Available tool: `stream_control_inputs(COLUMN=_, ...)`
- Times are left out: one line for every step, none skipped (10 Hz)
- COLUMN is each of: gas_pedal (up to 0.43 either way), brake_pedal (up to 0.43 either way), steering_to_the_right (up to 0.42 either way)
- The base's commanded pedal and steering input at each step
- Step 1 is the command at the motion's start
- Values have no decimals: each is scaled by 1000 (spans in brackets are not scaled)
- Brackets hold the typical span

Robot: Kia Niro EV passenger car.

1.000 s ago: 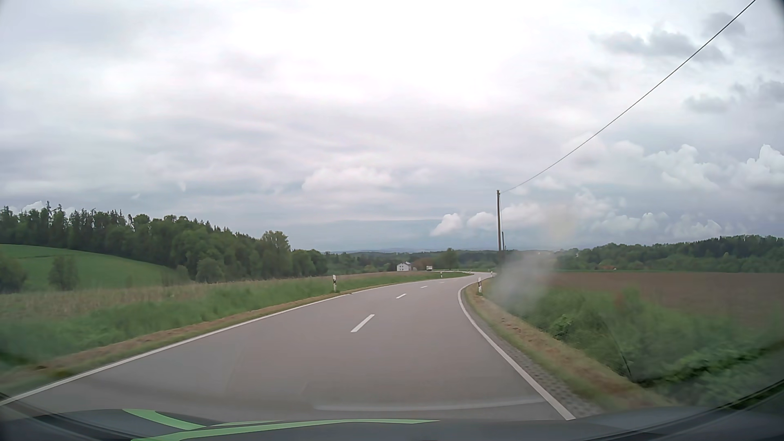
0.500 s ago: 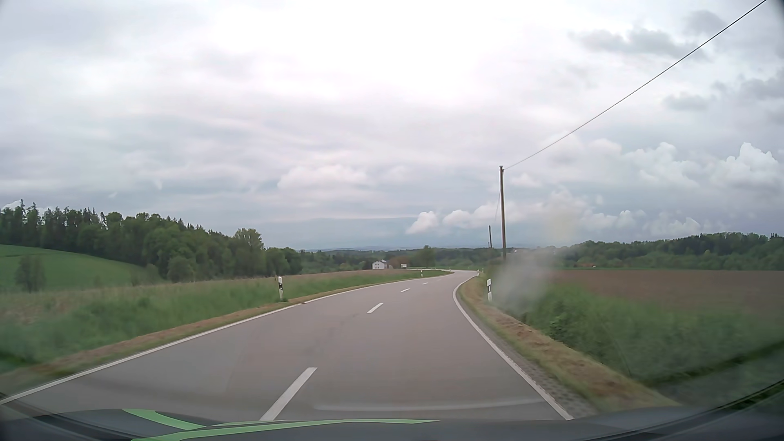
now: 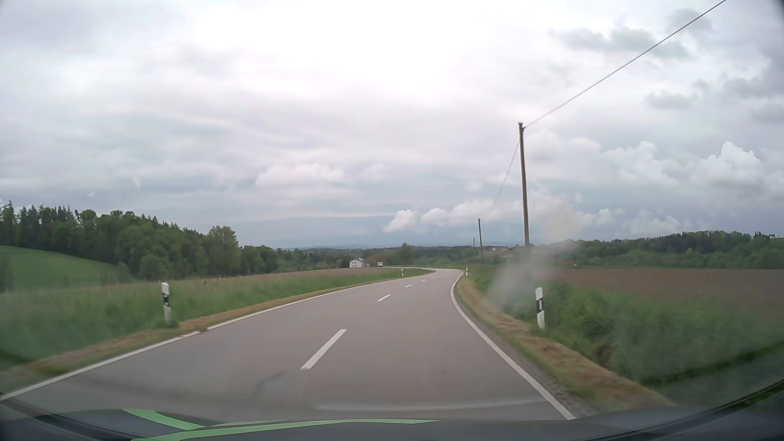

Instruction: Follow the waypoints while adhering to traffic rules and regulations

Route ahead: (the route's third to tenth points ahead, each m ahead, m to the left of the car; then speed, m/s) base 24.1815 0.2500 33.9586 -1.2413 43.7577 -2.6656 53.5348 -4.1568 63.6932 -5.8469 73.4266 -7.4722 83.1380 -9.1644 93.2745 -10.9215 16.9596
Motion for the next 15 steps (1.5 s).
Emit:
stream_control_inputs(gas_pedal=280, brake_pedal=0, steering_to_the_right=29)
stream_control_inputs(gas_pedal=280, brake_pedal=0, steering_to_the_right=29)
stream_control_inputs(gas_pedal=280, brake_pedal=0, steering_to_the_right=29)
stream_control_inputs(gas_pedal=268, brake_pedal=0, steering_to_the_right=28)
stream_control_inputs(gas_pedal=268, brake_pedal=0, steering_to_the_right=28)
stream_control_inputs(gas_pedal=268, brake_pedal=0, steering_to_the_right=26)
stream_control_inputs(gas_pedal=268, brake_pedal=0, steering_to_the_right=25)
stream_control_inputs(gas_pedal=268, brake_pedal=0, steering_to_the_right=23)
stream_control_inputs(gas_pedal=268, brake_pedal=0, steering_to_the_right=20)
stream_control_inputs(gas_pedal=268, brake_pedal=0, steering_to_the_right=18)
stream_control_inputs(gas_pedal=268, brake_pedal=0, steering_to_the_right=17)
stream_control_inputs(gas_pedal=268, brake_pedal=0, steering_to_the_right=15)
stream_control_inputs(gas_pedal=268, brake_pedal=0, steering_to_the_right=15)
stream_control_inputs(gas_pedal=268, brake_pedal=0, steering_to_the_right=15)
stream_control_inputs(gas_pedal=268, brake_pedal=0, steering_to_the_right=15)
